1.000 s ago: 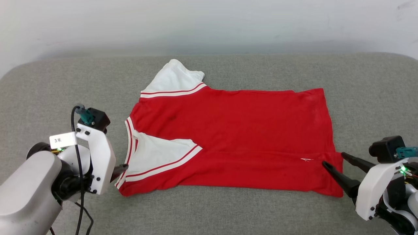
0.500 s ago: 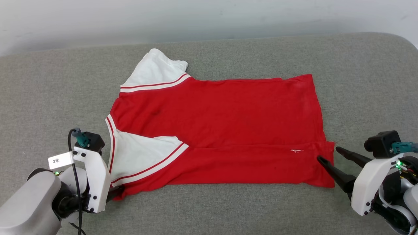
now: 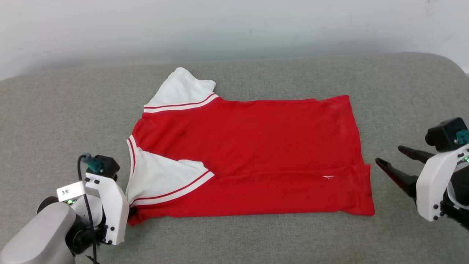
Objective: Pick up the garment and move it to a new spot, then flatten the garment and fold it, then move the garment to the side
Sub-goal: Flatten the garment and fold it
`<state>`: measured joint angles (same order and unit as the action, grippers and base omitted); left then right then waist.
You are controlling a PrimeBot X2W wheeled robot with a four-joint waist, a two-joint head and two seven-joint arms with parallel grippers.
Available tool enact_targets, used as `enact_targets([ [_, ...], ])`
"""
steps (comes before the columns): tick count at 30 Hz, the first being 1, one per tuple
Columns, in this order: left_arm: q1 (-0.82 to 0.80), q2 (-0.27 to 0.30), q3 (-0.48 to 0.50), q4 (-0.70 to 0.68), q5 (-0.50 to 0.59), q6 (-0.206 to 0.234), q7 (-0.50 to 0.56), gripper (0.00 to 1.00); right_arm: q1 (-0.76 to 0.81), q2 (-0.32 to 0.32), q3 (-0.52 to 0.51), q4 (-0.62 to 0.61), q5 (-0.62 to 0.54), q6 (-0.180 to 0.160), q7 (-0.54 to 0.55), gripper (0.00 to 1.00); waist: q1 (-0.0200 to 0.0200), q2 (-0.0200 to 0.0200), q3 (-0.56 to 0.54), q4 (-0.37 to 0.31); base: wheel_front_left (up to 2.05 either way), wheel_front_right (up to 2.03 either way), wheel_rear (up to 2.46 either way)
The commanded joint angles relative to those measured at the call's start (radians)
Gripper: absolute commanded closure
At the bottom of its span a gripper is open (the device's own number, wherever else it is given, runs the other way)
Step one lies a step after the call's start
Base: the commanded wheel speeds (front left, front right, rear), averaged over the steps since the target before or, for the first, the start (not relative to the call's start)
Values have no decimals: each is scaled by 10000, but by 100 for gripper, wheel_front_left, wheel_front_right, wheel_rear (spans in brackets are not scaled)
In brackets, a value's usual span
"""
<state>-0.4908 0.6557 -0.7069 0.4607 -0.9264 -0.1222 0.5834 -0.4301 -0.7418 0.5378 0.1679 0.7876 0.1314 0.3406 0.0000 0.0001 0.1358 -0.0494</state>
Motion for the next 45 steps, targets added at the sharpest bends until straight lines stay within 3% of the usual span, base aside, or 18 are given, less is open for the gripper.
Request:
enact_targets([
  [1, 126, 41, -39, -61, 63, -15, -79, 100, -95, -89, 97, -60, 138, -13, 321, 0, 0, -1, -41, 47, 0, 0, 0],
  [7, 131, 151, -90, -569, 187, 2, -295, 100, -376, -414, 632, -147, 716, -13, 2478, 0, 0, -1, -86, 164, 0, 0, 0],
  [13, 11, 186, -118, -1072, 326, 154, -318, 100, -566, 121, 886, 600, 781, -13, 3410, 0, 0, -1, 121, 304, 0, 0, 0],
  [21, -209, 116, -156, -1478, 505, 337, -380, 100, -843, 1272, 1256, 2393, 543, -12, 3225, 0, 0, -1, 545, 526, 0, 0, 0],
  [28, -189, 36, -187, -1460, 475, 350, -489, 100, -378, 1884, 2372, 3498, 571, 5, 2987, 0, 0, -1, 643, 617, 0, 0, 0],
  [29, -156, 42, -185, -1446, 456, 352, -500, 100, -382, 1909, 2452, 3563, 623, 5, 2922, 21, 0, -1, 634, 610, 0, 0, 0],
  [30, -119, 57, -175, -1431, 441, 359, -515, 100, -417, 1889, 2485, 3597, 649, 5, 2747, 82, 0, -1, 622, 597, 0, 0, 0],
  [31, -87, 73, -168, -1415, 444, 365, -525, 100, -506, 1832, 2492, 3616, 670, 3, 2566, 100, 0, -1, 602, 586, 0, 0, 0],
  [45, 689, 776, -1, -2180, 168, 645, -527, 100, -460, 134, 2375, 2086, 1351, -15, 1020, 100, 0, -1, -254, 466, 0, 0, 0],
])
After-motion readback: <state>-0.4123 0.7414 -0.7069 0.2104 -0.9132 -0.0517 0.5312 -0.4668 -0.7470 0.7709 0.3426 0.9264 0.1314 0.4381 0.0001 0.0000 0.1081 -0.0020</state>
